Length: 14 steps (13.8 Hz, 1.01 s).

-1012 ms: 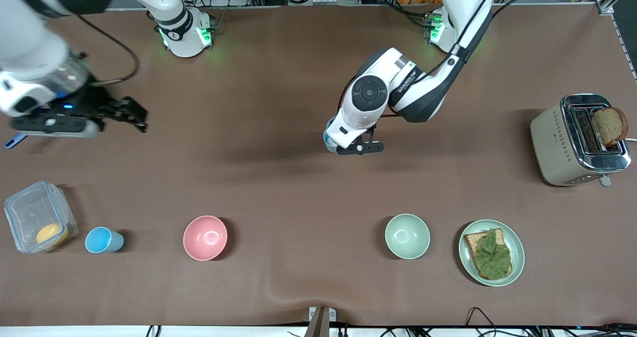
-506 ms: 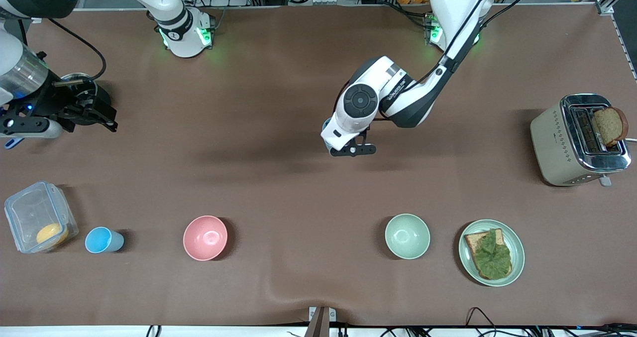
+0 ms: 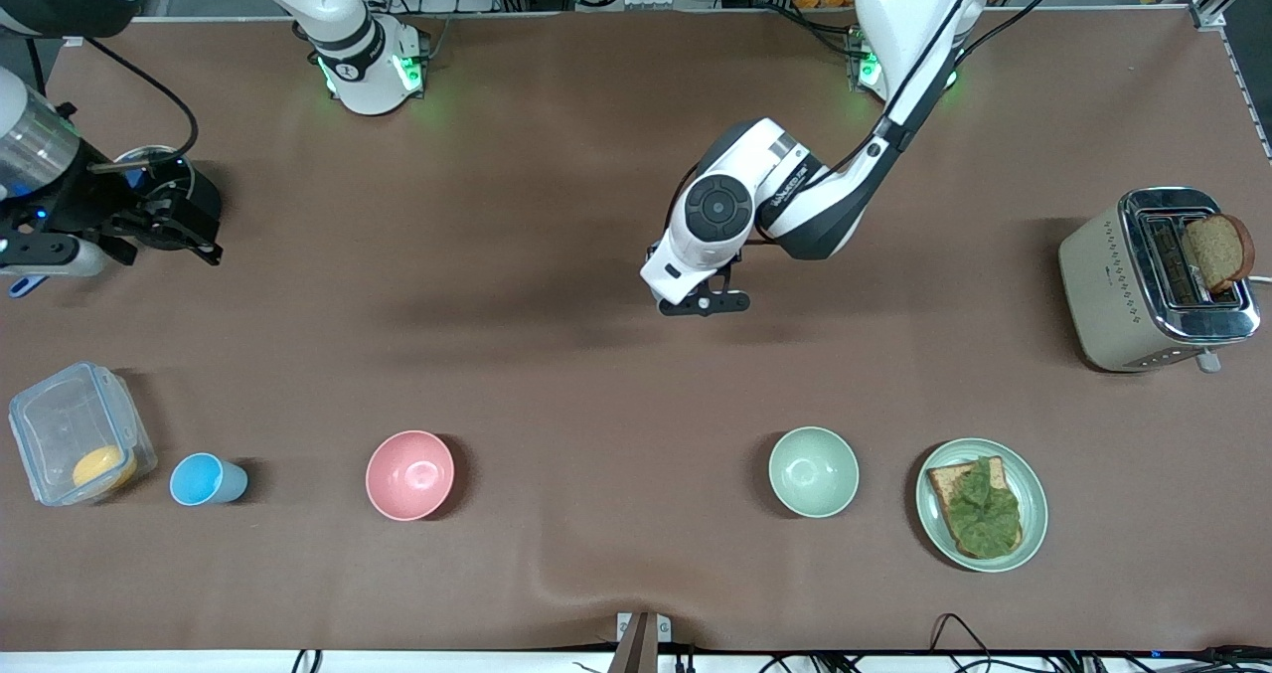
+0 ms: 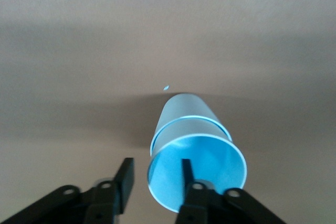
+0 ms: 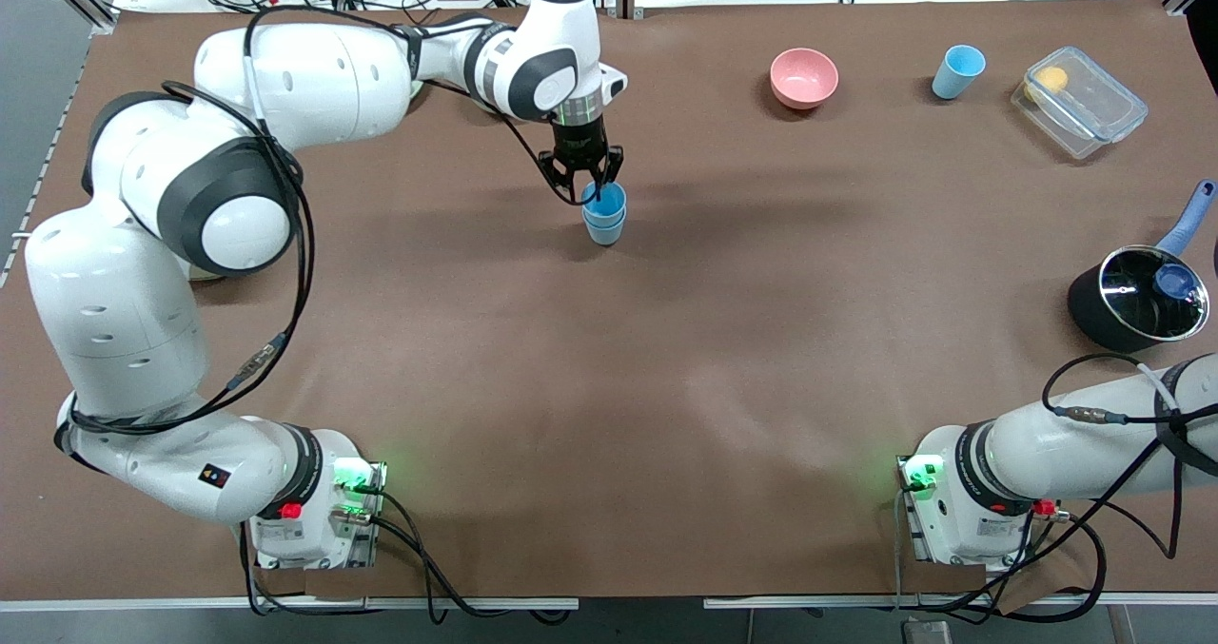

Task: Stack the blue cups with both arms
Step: 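Open the left gripper and lift it off the stacked cups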

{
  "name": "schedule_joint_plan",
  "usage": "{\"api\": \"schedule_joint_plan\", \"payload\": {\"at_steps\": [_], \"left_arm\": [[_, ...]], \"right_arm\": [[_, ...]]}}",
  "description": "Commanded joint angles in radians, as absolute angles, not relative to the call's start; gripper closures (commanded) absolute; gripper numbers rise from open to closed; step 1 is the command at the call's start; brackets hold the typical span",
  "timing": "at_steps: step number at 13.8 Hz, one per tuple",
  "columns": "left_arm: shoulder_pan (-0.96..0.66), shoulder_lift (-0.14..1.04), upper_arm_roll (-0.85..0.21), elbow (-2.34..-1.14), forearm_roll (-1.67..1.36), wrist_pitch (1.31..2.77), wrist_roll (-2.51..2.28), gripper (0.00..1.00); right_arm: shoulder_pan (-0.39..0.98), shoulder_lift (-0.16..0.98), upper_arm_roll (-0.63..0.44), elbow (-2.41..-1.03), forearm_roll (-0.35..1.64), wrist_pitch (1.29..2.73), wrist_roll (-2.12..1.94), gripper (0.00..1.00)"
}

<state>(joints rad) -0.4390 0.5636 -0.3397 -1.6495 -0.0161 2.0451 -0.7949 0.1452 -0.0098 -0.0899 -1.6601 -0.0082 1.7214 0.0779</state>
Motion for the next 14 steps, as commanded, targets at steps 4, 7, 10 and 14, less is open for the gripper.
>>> {"api": "schedule_joint_plan", "payload": {"at_steps": [4, 7, 10, 14], "left_arm": [[-0.361, 0.48, -0.295, -1.565, 0.03, 1.987, -0.815, 0.0], [-0.252, 0.453, -0.29, -1.485, 0.132, 1.913, -0.808, 0.0], [-0.16, 0.413, -0.29, -1.453, 0.179, 1.865, -0.747, 0.0], [-0.019, 0.333, -0.291, -1.466, 0.172, 1.758, -0.545, 0.0]], "right_arm": [[0.103, -0.032, -0.107, -1.671, 0.049, 1.721, 0.003, 0.0], [0.104, -0.034, -0.117, -1.664, 0.049, 1.715, 0.002, 0.0], [0.103, -0.034, -0.117, -1.655, 0.049, 1.712, 0.002, 0.0], [0.103, -0.046, -0.118, -1.644, 0.049, 1.663, 0.002, 0.0]]}}
